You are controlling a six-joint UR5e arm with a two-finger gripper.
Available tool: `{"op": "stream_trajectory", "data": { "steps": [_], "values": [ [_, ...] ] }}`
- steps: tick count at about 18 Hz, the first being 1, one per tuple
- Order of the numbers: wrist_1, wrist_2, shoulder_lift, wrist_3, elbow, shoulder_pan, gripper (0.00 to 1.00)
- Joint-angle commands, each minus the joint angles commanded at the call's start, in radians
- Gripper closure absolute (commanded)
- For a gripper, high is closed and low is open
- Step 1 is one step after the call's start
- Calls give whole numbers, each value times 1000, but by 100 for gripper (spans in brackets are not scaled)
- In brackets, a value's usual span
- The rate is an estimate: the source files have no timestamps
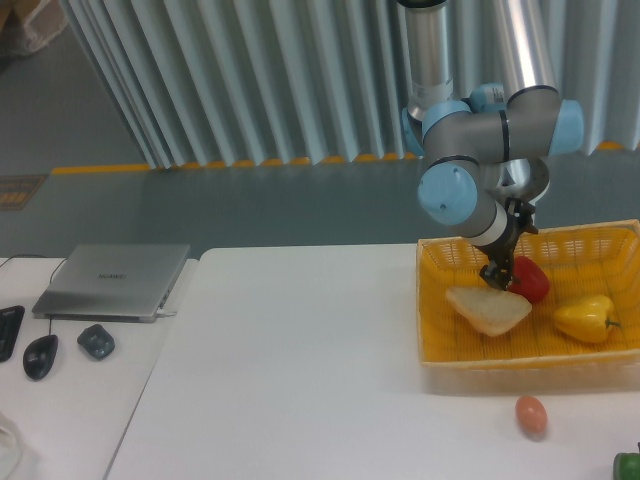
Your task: Place the red pepper on the table
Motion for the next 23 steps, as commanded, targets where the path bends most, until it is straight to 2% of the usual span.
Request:
{"op": "stream_trajectory", "data": {
  "steps": [4,9,12,13,18,22,23],
  "values": [
    [-2,-1,-21,6,-18,0,0],
    [5,-23,-21,-2,0,11,0],
    [5,-21,-23,-2,-12,8,0],
    [5,-21,-21,0,-37,9,0],
    [89,-21,-48,-2,-77,12,0],
    [94,-21,-48,-2,-80,9,0],
    [94,-21,-41,-2,-80,11,13]
  ]
}}
